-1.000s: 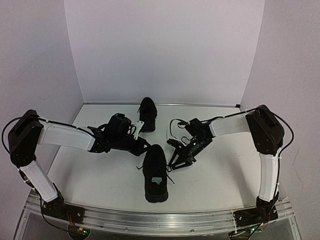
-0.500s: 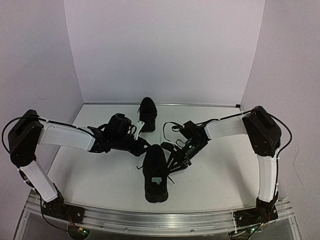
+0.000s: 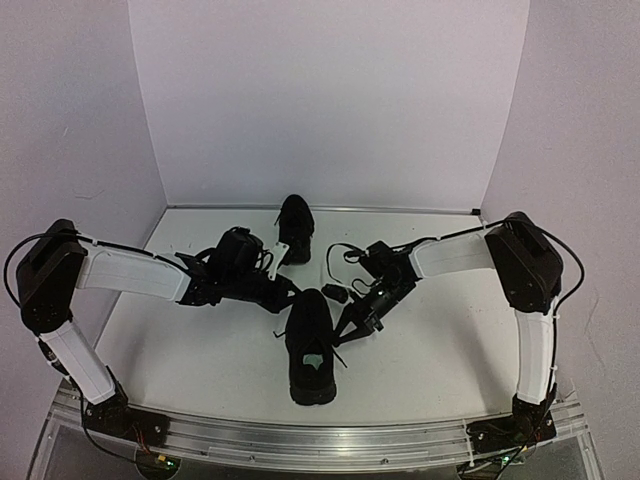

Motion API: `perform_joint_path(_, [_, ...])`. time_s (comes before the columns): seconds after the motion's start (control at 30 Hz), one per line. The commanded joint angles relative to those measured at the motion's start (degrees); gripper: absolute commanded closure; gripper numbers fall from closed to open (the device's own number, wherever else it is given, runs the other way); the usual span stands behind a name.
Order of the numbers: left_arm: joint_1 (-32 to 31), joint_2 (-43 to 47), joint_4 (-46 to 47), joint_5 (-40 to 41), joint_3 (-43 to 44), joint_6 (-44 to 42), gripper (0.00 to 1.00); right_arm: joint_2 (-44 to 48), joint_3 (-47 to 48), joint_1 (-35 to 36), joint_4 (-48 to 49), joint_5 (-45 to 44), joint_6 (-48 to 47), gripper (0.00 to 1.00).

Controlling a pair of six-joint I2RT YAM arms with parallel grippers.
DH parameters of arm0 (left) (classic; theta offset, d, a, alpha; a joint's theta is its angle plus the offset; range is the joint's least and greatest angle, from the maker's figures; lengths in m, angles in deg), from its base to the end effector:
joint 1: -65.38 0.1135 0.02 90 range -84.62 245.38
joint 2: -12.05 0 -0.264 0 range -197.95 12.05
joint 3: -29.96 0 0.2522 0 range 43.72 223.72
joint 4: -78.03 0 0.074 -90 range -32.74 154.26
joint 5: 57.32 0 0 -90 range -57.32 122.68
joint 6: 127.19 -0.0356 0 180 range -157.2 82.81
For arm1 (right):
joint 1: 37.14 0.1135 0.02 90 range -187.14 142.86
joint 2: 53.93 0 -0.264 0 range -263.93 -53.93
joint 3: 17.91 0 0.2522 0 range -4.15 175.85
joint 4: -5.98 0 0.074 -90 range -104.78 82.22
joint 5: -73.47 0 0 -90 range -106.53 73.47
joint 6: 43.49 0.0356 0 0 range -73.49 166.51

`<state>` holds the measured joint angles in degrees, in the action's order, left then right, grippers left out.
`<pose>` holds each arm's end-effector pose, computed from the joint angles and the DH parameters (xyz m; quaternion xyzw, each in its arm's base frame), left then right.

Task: Tie the shoes

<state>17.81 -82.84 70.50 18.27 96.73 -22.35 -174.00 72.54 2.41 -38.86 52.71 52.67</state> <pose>0.2317 -0.2666 0.1944 0.3036 0.8307 -0.3302 0.3297 0.2832 0.2770 0.1339 0.3078 -0.7589 -0.5619 0.1161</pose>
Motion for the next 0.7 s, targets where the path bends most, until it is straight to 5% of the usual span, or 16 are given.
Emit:
perform_joint_path(0.0, [0.29, -0.11, 0.3, -0.31, 1.65, -0.99, 1.0, 5.53, 0.77, -0.37, 0.06, -6.81, 0.95, 1.0])
perform_joint_path(0.67, [0.73, 2.35, -0.58, 3.54, 0.47, -0.04, 1.0, 7.33, 5.49, 1.36, -10.21, -26.54, -4.01, 1.0])
